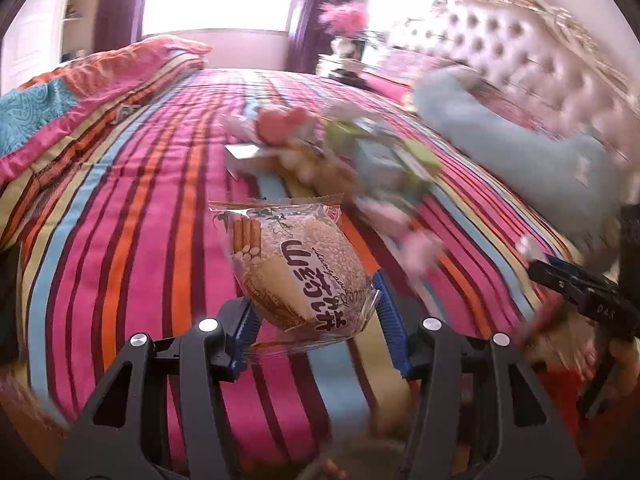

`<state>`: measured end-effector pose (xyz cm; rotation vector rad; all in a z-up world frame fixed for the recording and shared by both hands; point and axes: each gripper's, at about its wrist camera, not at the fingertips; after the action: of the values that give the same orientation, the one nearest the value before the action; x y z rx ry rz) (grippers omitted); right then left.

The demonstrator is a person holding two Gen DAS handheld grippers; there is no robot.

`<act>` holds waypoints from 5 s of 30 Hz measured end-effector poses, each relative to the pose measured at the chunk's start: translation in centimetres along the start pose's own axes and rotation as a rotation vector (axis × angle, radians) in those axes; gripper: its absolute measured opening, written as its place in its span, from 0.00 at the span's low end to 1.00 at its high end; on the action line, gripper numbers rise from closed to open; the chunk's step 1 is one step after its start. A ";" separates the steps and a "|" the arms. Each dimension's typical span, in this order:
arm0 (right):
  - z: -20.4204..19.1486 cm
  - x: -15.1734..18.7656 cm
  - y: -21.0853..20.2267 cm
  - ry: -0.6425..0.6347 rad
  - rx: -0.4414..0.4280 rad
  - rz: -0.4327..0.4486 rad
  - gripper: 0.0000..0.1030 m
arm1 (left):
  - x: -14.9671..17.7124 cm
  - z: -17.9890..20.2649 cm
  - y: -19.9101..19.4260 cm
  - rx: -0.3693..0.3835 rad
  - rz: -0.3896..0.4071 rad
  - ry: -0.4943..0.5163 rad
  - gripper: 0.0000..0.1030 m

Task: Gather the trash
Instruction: 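Lower both held items into the wastebasket and open both tools, then grasp the coiled hair tie with left tool while right grasps pink plush fish, then carry both items over the wastebasket and open both tools to drop them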

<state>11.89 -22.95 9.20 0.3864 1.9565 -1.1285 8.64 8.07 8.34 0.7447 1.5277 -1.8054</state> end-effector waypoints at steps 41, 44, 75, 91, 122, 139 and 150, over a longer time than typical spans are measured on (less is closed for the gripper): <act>-5.4 21.1 5.1 0.028 0.046 -0.584 0.64 | 24.6 3.8 7.0 0.018 -0.682 -0.027 0.83; -5.5 19.0 3.1 0.011 0.034 -0.501 0.64 | 22.7 3.6 5.1 0.051 -0.638 -0.030 0.83; -2.5 -2.7 10.2 -0.046 0.055 -0.045 0.78 | -11.6 2.2 20.3 -0.110 -0.223 -0.307 0.83; -2.3 -3.2 13.3 -0.041 -0.022 -0.117 0.78 | -12.2 2.0 23.1 -0.238 -0.246 -0.205 0.74; -1.3 -1.7 2.8 0.037 -0.081 0.017 0.45 | -5.6 1.0 5.6 0.068 -0.013 -0.113 0.50; -5.1 16.0 0.1 0.138 -0.154 -0.386 0.45 | 18.7 4.4 -2.4 0.159 -0.389 -0.065 0.50; -6.6 21.8 6.9 0.050 -0.118 -0.609 0.51 | 25.9 3.4 6.9 0.083 -0.694 -0.100 0.55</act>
<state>-0.58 -16.57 -10.02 -0.2722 2.2425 -1.3677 -2.29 0.90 -15.31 0.1423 1.7840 -2.3642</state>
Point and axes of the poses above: each gripper's, at about its wrist camera, not at the fingertips, and y roughly the way its jaws point, z to its right, x to its underside, and after that the axes turned 2 degrees about -x, right-handed
